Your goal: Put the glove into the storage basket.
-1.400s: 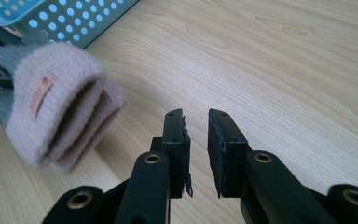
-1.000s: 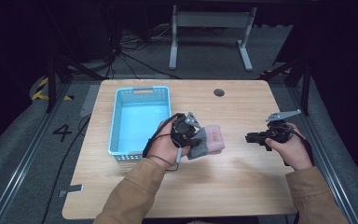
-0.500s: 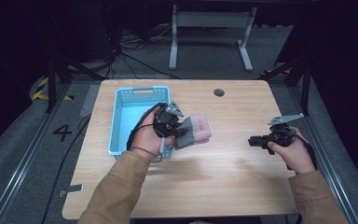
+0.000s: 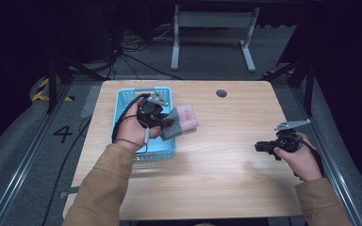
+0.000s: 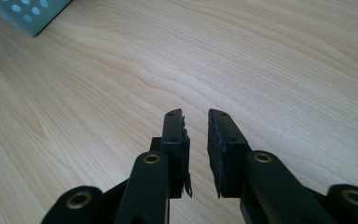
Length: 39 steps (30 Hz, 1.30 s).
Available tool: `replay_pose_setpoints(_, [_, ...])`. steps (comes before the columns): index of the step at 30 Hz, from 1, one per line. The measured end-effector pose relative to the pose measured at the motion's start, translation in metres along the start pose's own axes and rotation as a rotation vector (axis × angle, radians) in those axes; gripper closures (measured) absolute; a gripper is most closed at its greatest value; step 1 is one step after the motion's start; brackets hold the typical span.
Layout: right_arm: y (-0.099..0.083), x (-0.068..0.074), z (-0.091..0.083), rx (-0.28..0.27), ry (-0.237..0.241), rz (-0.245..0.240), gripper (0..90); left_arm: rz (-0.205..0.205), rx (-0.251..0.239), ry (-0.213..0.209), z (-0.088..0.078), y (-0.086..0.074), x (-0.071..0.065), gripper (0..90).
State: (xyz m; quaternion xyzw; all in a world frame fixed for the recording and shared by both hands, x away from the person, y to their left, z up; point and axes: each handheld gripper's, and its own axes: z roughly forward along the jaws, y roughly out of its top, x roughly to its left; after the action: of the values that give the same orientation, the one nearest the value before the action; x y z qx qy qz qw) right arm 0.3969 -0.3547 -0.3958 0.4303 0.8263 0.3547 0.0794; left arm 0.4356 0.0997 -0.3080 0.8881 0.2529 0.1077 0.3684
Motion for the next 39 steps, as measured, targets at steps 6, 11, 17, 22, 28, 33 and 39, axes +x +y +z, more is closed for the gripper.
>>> replay_pose_setpoints(6, [-0.004,0.0,-0.001,0.001,-0.01,0.012,77.3,-0.02,-0.009,0.011,-0.008,-0.008,0.018,74.0])
replay_pose_setpoints(11, [-0.009,0.0,-0.001,0.012,-0.019,0.02,77.3,-0.028,-0.011,0.017,-0.01,-0.014,0.034,74.0])
replay_pose_setpoints(17, [-0.014,-0.002,-0.003,0.012,-0.025,0.032,77.3,-0.031,-0.001,0.025,-0.006,-0.019,0.05,74.0])
replay_pose_setpoints(22, [-0.018,-0.003,-0.006,0.015,-0.03,0.038,77.3,-0.045,0.017,0.034,-0.001,-0.023,0.061,74.0])
replay_pose_setpoints(28, [-0.022,-0.004,-0.007,0.017,-0.038,0.045,77.2,-0.061,0.031,0.044,0.004,-0.029,0.073,74.0])
replay_pose_setpoints(33, [-0.024,-0.004,-0.007,0.02,-0.04,0.047,76.9,-0.082,0.049,0.049,0.011,-0.038,0.085,74.0])
replay_pose_setpoints(39, [-0.025,-0.004,-0.005,0.027,-0.038,0.047,76.8,-0.099,0.072,0.043,0.024,-0.048,0.096,74.0])
